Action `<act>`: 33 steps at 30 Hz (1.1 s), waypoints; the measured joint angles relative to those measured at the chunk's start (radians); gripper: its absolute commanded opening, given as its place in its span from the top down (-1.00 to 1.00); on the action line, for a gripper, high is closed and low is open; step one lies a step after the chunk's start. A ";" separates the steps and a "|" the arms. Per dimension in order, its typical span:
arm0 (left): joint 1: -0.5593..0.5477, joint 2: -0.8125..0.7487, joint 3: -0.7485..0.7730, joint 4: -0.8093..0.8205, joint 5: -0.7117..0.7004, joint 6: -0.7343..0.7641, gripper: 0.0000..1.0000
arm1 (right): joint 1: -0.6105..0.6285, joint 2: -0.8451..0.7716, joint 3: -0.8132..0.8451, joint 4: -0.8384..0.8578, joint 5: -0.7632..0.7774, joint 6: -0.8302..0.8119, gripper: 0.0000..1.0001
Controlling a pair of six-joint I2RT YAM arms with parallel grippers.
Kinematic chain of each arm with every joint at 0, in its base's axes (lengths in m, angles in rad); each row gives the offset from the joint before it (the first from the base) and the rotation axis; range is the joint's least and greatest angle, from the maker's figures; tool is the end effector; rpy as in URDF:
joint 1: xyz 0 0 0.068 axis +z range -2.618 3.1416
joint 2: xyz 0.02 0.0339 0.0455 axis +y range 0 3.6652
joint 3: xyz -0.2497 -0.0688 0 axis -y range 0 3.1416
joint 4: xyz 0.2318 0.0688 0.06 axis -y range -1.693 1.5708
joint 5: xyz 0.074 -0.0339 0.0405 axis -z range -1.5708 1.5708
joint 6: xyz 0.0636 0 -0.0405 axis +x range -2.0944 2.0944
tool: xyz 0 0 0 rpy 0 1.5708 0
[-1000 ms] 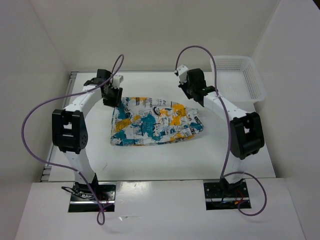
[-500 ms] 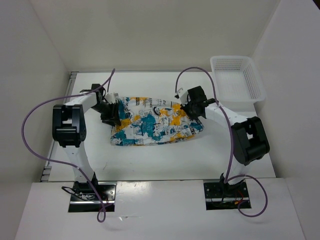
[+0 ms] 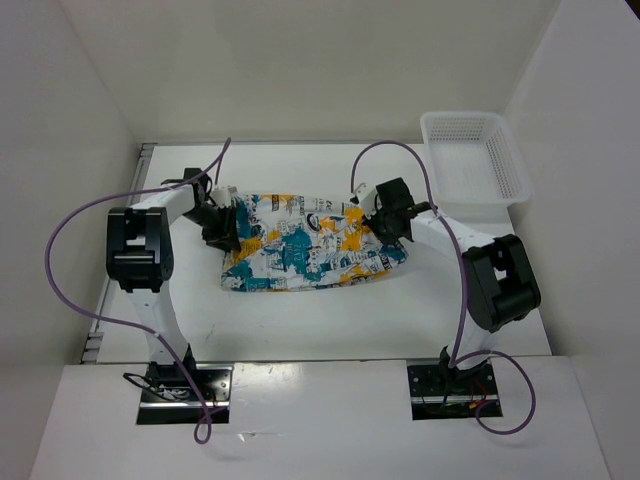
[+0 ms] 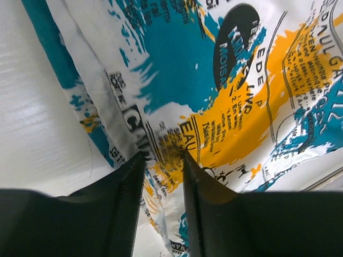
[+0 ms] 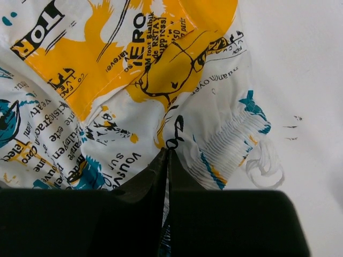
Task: Fold and stack the shorts
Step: Fold the shorts
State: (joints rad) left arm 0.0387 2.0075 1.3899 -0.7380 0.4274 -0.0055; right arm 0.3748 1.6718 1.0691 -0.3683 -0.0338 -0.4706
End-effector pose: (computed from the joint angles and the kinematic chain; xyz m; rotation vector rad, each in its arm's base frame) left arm 0.3782 -0.0117 0.1256 0.0038 2.8589 -0.6150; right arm 0.3229 0.1293 0.1664 -1.0545 2.3118 0.0053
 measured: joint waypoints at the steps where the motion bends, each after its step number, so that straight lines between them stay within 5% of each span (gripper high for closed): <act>1: 0.001 0.005 0.004 -0.002 0.003 -0.002 0.30 | 0.000 0.000 -0.002 0.003 0.000 0.000 0.85; 6: 0.002 0.033 0.019 -0.007 0.019 0.001 0.75 | 0.000 0.000 -0.036 0.013 -0.005 0.000 0.85; 13: 0.006 0.041 0.033 -0.016 0.013 0.000 1.00 | 0.000 0.000 -0.048 0.023 -0.007 -0.011 0.85; 33: 0.018 -0.031 0.073 -0.051 -0.163 0.001 0.92 | 0.007 0.044 -0.081 0.114 0.024 -0.101 0.85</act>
State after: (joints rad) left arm 0.0566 1.9762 1.4631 -0.7887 0.2649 -0.0048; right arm 0.3820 1.7157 0.9882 -0.2543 -0.0101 -0.5713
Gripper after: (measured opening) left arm 0.011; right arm 0.073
